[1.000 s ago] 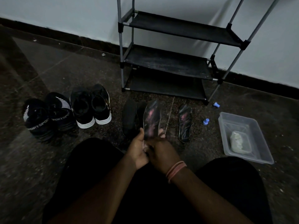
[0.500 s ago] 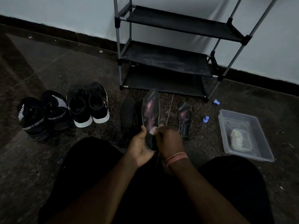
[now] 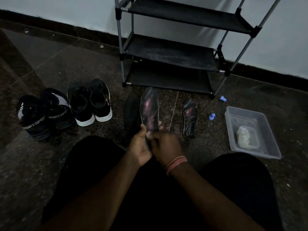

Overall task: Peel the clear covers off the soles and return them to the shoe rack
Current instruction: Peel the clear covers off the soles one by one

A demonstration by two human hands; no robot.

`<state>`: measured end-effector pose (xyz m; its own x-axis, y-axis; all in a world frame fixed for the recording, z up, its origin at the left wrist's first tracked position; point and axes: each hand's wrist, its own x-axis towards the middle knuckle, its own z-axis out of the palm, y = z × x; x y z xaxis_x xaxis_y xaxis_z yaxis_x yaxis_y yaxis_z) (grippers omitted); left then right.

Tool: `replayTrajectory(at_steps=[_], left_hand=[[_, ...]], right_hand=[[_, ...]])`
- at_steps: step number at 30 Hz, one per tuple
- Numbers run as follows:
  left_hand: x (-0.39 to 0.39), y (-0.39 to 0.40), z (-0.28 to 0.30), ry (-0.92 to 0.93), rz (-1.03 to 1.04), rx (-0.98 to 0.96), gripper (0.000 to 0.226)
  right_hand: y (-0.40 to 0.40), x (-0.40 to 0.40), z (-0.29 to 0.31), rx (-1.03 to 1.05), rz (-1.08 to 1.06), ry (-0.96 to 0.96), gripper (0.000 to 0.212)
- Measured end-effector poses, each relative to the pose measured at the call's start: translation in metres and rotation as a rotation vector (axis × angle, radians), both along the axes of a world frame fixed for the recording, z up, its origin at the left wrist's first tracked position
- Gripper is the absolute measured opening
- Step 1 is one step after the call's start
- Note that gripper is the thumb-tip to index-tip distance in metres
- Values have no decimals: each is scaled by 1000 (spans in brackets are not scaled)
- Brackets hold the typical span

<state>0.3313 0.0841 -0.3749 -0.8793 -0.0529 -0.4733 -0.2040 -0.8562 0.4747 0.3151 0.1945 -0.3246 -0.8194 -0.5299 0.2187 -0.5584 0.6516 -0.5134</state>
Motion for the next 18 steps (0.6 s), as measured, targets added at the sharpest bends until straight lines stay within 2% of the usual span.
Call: replayTrajectory(at_steps=[2,3,8,10,13,18], left_hand=[[-2,-4,-4,-15,22,-6,65],[-3,-3,-3,-31,21,-4,66],[-3,11,1,-40,0,9,62],[-1,6,3,-27,18,-2,62],[-2,-2,2,-24,32,8,69],[-4,7,6,-35,26,15,63]], right_hand=[[1,15,-1,-34,74,-170,17],[2,13,-3,-23,62,-167,20],[9,-23,-7,25,-148,67,29],[7,-14,-5,-2,-80,76,25],[3,12,-2,-4,90,-36,19],[6,-17,-4,7,-119,79,28]])
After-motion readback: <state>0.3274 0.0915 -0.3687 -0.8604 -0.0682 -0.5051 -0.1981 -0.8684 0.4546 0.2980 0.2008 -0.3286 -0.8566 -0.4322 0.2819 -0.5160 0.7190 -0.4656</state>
